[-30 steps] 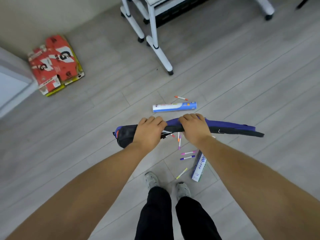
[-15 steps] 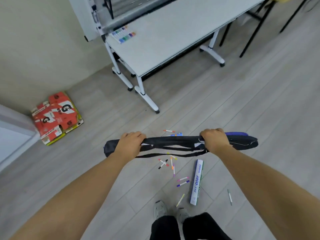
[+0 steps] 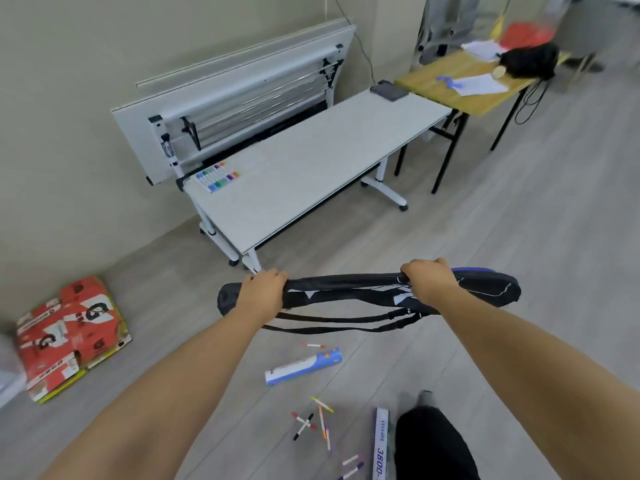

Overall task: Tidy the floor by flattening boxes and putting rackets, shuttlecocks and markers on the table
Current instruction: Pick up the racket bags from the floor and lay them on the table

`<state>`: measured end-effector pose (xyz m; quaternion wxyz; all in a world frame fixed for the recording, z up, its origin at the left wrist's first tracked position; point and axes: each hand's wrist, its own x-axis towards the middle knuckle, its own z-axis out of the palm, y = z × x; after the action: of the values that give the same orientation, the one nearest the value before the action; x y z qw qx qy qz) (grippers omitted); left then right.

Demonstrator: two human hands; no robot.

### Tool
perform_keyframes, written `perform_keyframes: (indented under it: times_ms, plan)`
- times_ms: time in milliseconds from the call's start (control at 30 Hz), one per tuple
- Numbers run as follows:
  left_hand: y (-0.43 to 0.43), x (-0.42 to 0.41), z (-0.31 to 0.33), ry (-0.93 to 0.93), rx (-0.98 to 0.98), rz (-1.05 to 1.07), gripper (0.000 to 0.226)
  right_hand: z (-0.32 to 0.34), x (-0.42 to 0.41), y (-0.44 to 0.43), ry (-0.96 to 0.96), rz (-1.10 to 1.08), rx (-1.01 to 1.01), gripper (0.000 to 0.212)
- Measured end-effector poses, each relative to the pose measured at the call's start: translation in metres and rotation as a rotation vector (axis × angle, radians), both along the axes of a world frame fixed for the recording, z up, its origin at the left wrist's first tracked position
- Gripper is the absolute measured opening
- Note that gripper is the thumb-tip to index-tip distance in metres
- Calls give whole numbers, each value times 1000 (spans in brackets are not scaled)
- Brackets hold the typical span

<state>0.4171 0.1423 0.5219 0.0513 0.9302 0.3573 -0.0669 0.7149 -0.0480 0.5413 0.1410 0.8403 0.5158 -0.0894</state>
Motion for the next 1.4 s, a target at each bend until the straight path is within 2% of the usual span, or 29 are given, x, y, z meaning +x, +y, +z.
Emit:
perform_keyframes:
  times_ms: [267,367,467,567,800,1033,1167,1400]
  plan:
    - [68,210,-9,-70,62,68,14,-17,224,87,39,35,44,22]
    - [89,282,1,-8,77,99,16,-3,302,117,60,85,-3,21]
    - [110,343,17,40,135,146,24,12,372,152,67,96,19,21]
    - [141,390,34,94,161,186,28,26,425,195,72,135,54,14]
    - [231,465,45,93,148,332,29,31,496,305,125,236,65,15]
    - [371,538,17,48,115,369,28,10,559,461,225,281,22,13]
    - [454,568,12,110,73,354,29,14,585,538,258,261,-50,14]
    - [556,625,13,62,154,275,64,10,627,647,347,216,-8,18]
